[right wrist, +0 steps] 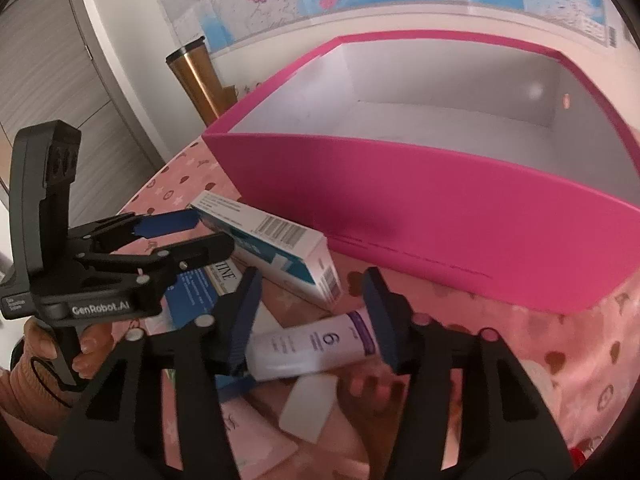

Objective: Organize rigid objects
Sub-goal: 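Grasp the white-teal medicine box with the right gripper and lift it, then carry the white-teal box into the magenta box and open the right gripper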

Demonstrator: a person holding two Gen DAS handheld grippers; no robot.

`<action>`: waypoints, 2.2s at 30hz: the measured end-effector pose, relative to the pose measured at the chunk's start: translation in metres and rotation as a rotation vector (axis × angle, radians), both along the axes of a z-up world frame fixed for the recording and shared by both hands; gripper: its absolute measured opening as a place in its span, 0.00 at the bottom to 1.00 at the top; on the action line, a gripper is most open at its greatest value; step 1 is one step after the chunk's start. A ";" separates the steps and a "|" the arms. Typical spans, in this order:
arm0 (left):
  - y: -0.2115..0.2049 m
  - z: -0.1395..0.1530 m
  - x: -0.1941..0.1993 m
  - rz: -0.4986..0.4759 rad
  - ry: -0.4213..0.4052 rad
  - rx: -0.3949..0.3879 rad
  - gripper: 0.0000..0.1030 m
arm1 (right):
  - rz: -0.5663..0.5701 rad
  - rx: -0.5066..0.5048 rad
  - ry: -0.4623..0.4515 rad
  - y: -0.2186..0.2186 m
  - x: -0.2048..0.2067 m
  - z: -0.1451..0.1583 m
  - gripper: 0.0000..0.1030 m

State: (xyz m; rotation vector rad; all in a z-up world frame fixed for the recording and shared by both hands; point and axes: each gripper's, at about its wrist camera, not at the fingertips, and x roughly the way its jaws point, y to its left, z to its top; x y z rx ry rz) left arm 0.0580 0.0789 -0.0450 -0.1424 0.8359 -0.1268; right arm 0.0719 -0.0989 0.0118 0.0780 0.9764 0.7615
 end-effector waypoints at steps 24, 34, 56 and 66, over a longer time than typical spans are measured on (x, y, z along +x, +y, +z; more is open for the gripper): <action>-0.024 0.070 -0.028 -0.186 -0.127 -0.042 0.56 | 0.005 0.024 -0.087 -0.022 -0.008 0.062 0.37; -0.034 0.121 0.003 -0.213 -0.217 -0.022 0.61 | -0.041 0.083 -0.140 -0.039 0.025 0.107 0.37; -0.026 0.072 0.084 -0.064 0.067 -0.013 0.60 | -0.065 0.042 0.260 -0.013 0.126 0.008 0.37; -0.035 0.085 0.055 -0.076 -0.072 0.051 0.64 | -0.101 0.040 0.098 -0.031 0.103 0.028 0.38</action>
